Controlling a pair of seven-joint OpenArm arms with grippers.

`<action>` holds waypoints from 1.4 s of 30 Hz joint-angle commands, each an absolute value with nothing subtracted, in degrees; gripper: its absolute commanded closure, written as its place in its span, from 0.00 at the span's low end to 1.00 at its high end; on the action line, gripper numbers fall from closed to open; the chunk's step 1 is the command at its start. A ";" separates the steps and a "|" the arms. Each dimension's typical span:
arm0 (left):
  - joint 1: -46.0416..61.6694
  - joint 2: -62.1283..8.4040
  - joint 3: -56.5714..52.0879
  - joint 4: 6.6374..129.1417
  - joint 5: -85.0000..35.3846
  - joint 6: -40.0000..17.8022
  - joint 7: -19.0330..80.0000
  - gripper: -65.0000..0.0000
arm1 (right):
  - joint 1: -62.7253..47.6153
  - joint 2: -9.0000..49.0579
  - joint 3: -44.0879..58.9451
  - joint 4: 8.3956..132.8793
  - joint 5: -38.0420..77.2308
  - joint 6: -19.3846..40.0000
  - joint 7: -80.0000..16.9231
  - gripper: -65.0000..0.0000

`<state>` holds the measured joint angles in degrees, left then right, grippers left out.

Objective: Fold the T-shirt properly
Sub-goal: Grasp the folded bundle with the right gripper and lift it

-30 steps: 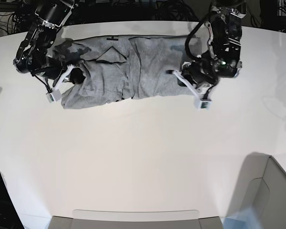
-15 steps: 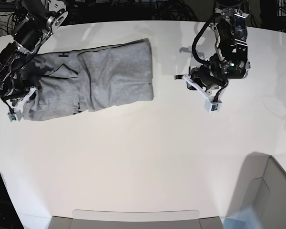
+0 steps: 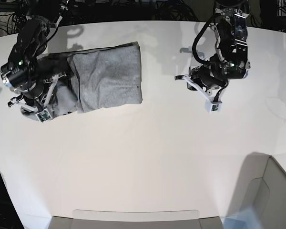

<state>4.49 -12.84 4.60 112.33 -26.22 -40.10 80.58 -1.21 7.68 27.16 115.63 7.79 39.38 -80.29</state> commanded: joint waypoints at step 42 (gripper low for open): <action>3.74 -14.11 -2.51 109.93 -26.42 -40.00 80.00 0.88 | 5.49 7.60 -28.35 107.65 8.22 22.29 -79.78 1.00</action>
